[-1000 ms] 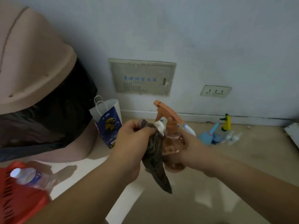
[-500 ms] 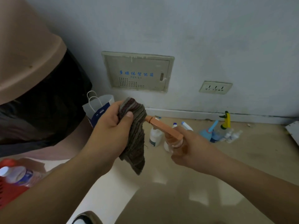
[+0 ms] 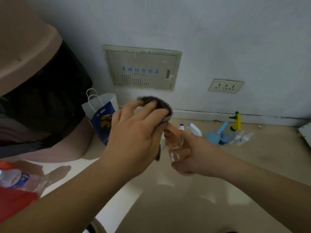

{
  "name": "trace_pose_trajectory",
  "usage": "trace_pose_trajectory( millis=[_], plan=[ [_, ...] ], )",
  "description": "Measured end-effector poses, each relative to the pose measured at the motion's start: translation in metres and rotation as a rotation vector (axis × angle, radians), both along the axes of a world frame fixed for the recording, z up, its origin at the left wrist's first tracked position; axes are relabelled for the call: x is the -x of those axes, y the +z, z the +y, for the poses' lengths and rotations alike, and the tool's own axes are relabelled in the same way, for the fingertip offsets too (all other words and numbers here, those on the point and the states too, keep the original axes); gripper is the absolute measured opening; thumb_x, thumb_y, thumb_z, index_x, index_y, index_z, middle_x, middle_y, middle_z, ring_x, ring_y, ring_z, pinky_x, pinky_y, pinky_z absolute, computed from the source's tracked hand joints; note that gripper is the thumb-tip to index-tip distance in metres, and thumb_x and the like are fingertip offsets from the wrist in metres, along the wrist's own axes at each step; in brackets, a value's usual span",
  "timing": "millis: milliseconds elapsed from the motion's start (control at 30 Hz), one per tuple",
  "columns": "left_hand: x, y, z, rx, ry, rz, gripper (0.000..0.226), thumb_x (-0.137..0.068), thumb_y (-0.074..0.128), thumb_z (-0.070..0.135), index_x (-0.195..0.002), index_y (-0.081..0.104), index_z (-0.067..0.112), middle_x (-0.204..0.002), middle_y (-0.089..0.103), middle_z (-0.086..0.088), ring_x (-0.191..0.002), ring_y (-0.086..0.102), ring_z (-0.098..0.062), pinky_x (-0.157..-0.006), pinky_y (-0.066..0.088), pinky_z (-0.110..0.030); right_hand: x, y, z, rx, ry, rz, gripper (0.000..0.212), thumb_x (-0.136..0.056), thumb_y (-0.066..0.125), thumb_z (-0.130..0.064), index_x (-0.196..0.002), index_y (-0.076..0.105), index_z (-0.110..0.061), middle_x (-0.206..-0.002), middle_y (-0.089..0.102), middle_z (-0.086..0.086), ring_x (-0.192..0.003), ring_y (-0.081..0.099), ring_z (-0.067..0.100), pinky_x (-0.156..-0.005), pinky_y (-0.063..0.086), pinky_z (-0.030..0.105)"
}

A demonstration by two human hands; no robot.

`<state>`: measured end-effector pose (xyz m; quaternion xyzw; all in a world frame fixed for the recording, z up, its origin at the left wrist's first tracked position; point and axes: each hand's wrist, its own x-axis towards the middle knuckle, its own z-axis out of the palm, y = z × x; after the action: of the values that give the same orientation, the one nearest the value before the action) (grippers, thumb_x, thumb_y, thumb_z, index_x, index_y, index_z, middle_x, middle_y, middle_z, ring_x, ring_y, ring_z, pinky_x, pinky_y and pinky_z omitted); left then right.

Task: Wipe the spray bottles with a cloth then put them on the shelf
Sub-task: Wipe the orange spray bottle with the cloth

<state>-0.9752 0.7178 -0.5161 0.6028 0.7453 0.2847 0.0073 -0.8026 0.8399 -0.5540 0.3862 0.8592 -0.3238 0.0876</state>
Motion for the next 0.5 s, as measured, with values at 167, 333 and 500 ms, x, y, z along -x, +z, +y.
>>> trace_pose_trajectory(
  millis=[167,333,500],
  plan=[
    [-0.012,-0.002,0.002,0.078,-0.215,-0.03,0.031,-0.102,0.043,0.029,-0.125,0.063,0.026,-0.138,0.062,0.01,-0.143,0.041,-0.022,-0.125,0.022,-0.048,0.007,0.004,-0.001,-0.001,0.041,-0.047,0.051,-0.061,0.078,-0.059,-0.102,0.049,-0.048,-0.094,0.065,-0.019,-0.091,0.067,0.006,-0.083,0.058,0.033],
    [0.014,0.005,0.006,0.117,-0.084,-0.286,0.026,-0.107,0.035,0.034,-0.107,0.061,0.033,-0.101,0.061,0.011,-0.101,0.055,-0.012,-0.103,0.048,-0.048,0.006,0.013,-0.008,0.111,-0.011,0.026,0.058,-0.065,0.085,-0.054,-0.116,0.058,-0.049,-0.104,0.067,-0.021,-0.095,0.067,0.005,-0.087,0.06,0.036],
    [-0.018,0.007,0.0,0.03,-0.118,-0.234,0.027,-0.106,0.038,0.026,-0.109,0.065,0.024,-0.106,0.066,0.008,-0.107,0.054,-0.011,-0.12,0.031,-0.038,0.007,0.016,-0.01,0.152,0.016,0.075,0.06,-0.067,0.086,-0.05,-0.119,0.057,-0.049,-0.108,0.07,-0.017,-0.099,0.069,0.007,-0.092,0.06,0.04]
  ],
)
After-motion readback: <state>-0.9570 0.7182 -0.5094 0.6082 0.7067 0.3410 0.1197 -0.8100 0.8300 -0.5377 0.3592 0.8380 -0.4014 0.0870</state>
